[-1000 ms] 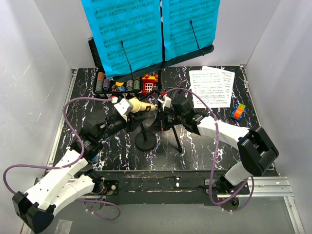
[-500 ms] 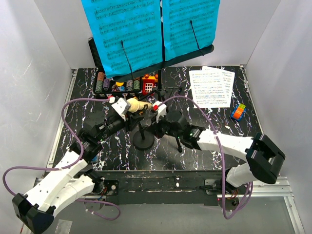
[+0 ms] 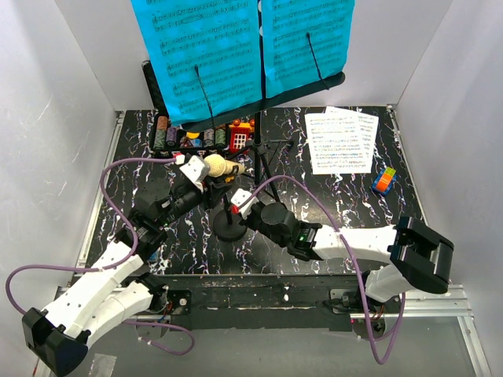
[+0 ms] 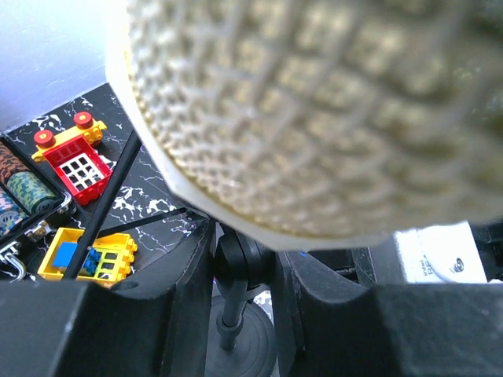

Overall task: Pack up the instrument practice props
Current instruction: Unscrew the knob on the microphone stand.

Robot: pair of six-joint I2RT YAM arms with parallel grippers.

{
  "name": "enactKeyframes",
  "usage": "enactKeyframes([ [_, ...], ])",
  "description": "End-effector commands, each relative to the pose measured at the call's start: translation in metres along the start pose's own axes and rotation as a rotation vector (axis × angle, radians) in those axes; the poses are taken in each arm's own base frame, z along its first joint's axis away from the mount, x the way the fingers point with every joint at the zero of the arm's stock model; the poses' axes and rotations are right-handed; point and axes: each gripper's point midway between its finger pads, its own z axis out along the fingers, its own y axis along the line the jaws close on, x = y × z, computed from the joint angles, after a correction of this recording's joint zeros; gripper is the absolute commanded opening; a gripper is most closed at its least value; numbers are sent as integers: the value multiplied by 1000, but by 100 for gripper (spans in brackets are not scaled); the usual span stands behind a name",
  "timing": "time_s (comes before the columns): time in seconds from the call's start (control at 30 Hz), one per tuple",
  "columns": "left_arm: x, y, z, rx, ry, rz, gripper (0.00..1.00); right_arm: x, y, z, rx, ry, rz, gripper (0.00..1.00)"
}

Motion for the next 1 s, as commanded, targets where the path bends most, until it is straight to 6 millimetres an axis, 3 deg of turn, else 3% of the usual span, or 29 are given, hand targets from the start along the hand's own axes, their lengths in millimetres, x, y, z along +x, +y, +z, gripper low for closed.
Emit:
enactKeyframes([
  [0.0, 67, -28, -9, 120, 230, -117, 0, -20, -51, -8, 221, -32, 50, 1],
  [0.1, 61, -28, -11, 124, 216, -88, 0, -20, -41, -14, 146, 68, 140, 6],
  [0.13, 57, -28, -12, 126, 208, -77, 0, -20, -35, -17, 97, 106, 164, 19],
  [0.2, 51, -29, -13, 136, 197, -59, 0, -26, -26, -24, 40, 137, 236, 58],
  [0.23, 48, -32, -12, 152, 193, -55, 0, -27, -23, -27, 21, 150, 281, 71],
  [0.3, 44, -35, -12, 176, 188, -53, 0, -29, -20, -36, -20, 164, 360, 80],
  [0.47, 39, -45, -14, 230, 192, -66, 0, -33, -13, -55, -174, 186, 570, 79],
  [0.63, 29, -39, -18, 190, 173, -49, 0, -40, -13, -69, -232, 151, 659, 75],
  [0.97, 9, -21, -17, 96, 120, -1, 0, -39, -14, -71, -251, 167, 748, 69],
])
